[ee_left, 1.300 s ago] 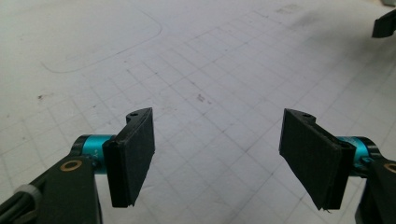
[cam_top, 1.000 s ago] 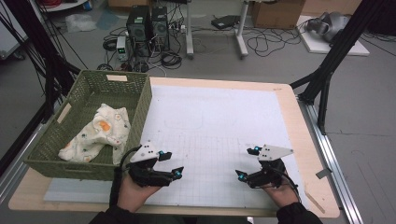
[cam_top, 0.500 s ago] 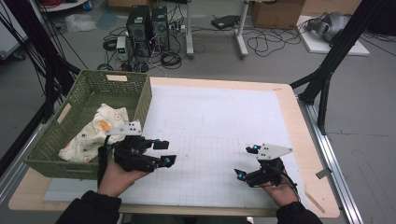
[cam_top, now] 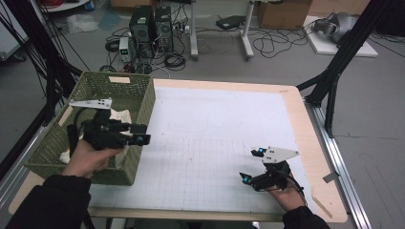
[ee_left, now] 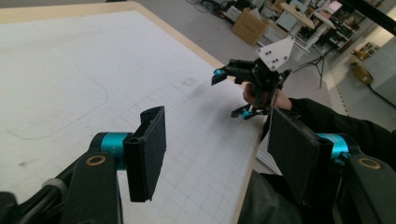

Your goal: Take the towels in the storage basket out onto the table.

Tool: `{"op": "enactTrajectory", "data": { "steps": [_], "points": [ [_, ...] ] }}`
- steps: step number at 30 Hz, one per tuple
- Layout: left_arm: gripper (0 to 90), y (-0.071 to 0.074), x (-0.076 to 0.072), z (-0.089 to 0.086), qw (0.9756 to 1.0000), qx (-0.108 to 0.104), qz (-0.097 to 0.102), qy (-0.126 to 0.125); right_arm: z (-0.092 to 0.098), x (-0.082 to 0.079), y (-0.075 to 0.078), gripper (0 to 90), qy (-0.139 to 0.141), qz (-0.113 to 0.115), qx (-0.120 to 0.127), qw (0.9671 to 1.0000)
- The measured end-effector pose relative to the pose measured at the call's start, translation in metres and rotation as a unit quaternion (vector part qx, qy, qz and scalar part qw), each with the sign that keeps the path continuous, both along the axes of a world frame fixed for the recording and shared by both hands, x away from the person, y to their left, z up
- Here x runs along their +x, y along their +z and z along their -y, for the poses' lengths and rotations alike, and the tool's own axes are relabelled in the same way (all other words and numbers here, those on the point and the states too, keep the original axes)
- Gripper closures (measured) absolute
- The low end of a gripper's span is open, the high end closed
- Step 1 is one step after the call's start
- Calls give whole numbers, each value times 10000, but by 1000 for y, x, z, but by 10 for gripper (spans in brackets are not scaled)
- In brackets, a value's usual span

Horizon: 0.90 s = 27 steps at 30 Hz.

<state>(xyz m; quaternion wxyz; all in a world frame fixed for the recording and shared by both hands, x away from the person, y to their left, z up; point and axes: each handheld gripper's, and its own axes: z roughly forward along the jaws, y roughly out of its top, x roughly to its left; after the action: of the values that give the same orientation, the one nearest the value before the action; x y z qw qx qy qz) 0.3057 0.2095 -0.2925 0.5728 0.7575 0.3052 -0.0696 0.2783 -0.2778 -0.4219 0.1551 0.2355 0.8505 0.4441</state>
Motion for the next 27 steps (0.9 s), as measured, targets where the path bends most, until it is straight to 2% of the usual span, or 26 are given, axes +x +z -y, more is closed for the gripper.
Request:
{"op": "enactTrajectory", "data": {
  "steps": [2,5,10,14,15,16,17,19,20,23,24,25,26,27],
  "points": [
    [376,2,6,-15,9999,-3,-103,62,0,0,0,90,4,-19,1,10000],
    [377,3,11,-30,9996,142,-117,193,-1,1,-1,90,18,-14,-37,10000],
    [386,0,18,-49,9986,219,-248,412,-1,1,-1,90,24,-36,-24,10000],
    [388,-6,25,-65,9964,402,-376,651,-1,1,-1,91,10,-44,-28,10000],
    [388,-8,28,-72,9947,528,-427,774,-1,1,-1,91,11,-46,-28,10000],
    [390,-8,28,-72,9947,528,-427,774,-1,1,-1,91,11,-52,-23,10000],
    [389,-11,31,-77,9926,674,-481,889,-1,1,-1,90,9,-56,-22,10000],
    [390,-14,34,-82,9904,786,-524,1007,-1,2,-2,90,8,-52,-29,10000],
    [391,-14,34,-82,9904,786,-524,1007,-1,2,-2,91,10,-51,-34,10000],
    [390,-18,39,-91,9862,992,-610,1180,-1,2,-2,90,6,-56,-36,10000],
    [382,-23,43,-97,9823,1067,-723,1363,-1,2,-2,90,9,-68,-30,10000],
    [380,-25,45,-100,9793,1149,-752,1484,-1,2,-2,91,10,-66,-31,10000],
    [377,-25,45,-100,9793,1149,-752,1484,-1,2,-2,90,7,-67,-31,10000],
    [375,-29,48,-106,9739,1309,-804,1671,-1,2,-2,90,9,-63,-35,10000]
  ]
}}
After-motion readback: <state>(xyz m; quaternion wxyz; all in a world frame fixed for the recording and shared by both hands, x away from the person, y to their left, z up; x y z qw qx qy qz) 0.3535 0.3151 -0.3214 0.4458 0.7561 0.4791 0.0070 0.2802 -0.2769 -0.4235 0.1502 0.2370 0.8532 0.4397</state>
